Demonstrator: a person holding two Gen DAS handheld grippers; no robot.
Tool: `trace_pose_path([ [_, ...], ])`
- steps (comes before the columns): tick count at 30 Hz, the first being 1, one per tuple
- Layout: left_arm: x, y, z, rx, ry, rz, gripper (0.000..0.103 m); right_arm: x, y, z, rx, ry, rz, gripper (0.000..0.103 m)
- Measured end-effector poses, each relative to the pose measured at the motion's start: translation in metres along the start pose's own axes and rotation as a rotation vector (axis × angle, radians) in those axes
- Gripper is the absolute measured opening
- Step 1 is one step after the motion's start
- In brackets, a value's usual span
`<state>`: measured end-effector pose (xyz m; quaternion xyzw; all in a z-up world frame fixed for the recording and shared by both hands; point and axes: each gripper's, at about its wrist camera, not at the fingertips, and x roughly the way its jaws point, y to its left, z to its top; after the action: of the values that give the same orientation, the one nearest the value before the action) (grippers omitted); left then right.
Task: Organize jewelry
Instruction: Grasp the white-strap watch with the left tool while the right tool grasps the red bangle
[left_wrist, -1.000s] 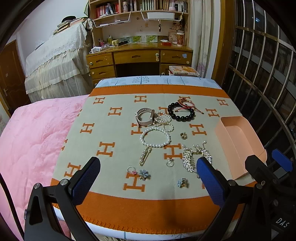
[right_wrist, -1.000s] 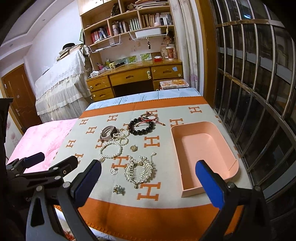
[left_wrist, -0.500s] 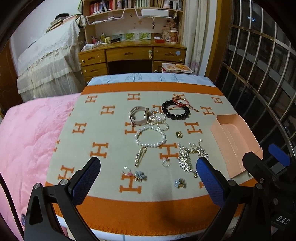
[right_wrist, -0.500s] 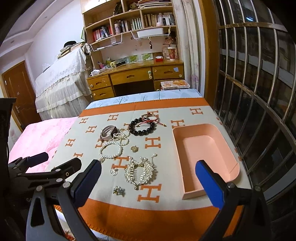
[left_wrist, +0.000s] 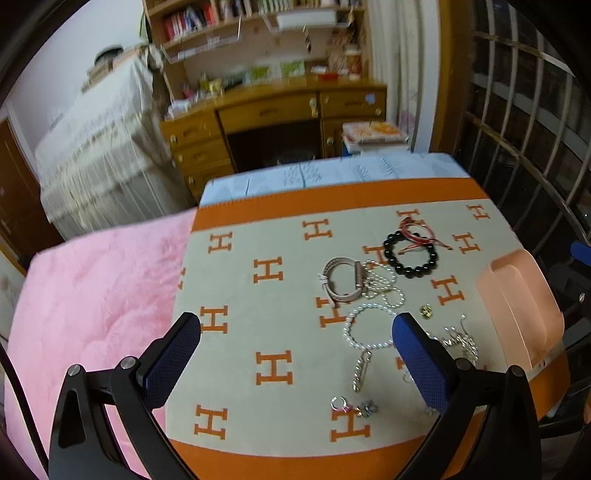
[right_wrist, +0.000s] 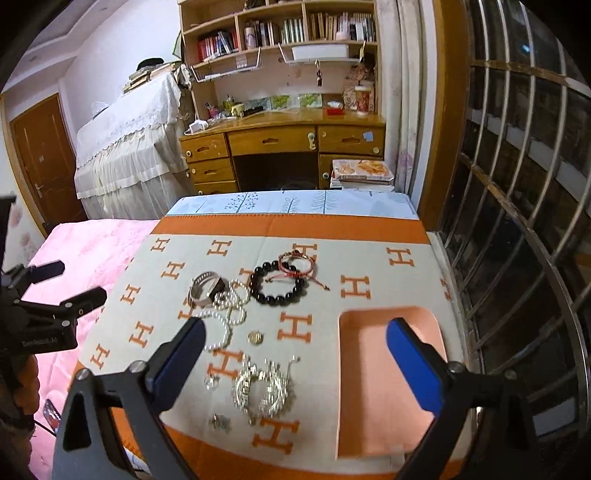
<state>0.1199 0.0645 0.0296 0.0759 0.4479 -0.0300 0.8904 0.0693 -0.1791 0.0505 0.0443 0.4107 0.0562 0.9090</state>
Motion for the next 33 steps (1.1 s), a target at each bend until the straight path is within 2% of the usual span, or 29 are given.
trace_pose_path([
  [4, 0.04, 0.014, 0.019, -0.039, 0.078, -0.001, 0.102, 0.036, -0.01, 0.031, 0.038, 0.081, 0.026, 0.088],
  [6, 0.064, 0.018, 0.028, -0.053, 0.117, -0.016, 0.102, 0.056, -0.014, 0.043, 0.062, 0.118, 0.039, 0.082],
  [10, 0.114, 0.013, 0.037, -0.05, 0.194, -0.042, 0.101, 0.099, -0.02, 0.06, 0.112, 0.179, 0.043, 0.078],
  [17, 0.179, -0.001, 0.038, -0.068, 0.307, -0.094, 0.086, 0.184, -0.036, 0.073, 0.222, 0.304, 0.062, 0.064],
  [20, 0.191, -0.005, 0.037, -0.066, 0.324, -0.104, 0.075, 0.209, -0.039, 0.071, 0.247, 0.342, 0.05, 0.054],
  [25, 0.208, -0.011, 0.033, -0.067, 0.368, -0.114, 0.061, 0.242, -0.041, 0.064, 0.256, 0.402, 0.019, 0.046],
  [28, 0.216, -0.014, 0.032, -0.065, 0.386, -0.119, 0.052, 0.255, -0.038, 0.061, 0.234, 0.432, -0.015, 0.036],
  [32, 0.223, -0.018, 0.031, -0.058, 0.399, -0.116, 0.052, 0.258, -0.031, 0.06, 0.179, 0.423, -0.072, 0.031],
  [33, 0.225, -0.018, 0.03, -0.06, 0.401, -0.116, 0.051, 0.258, -0.029, 0.059, 0.163, 0.42, -0.085, 0.025],
])
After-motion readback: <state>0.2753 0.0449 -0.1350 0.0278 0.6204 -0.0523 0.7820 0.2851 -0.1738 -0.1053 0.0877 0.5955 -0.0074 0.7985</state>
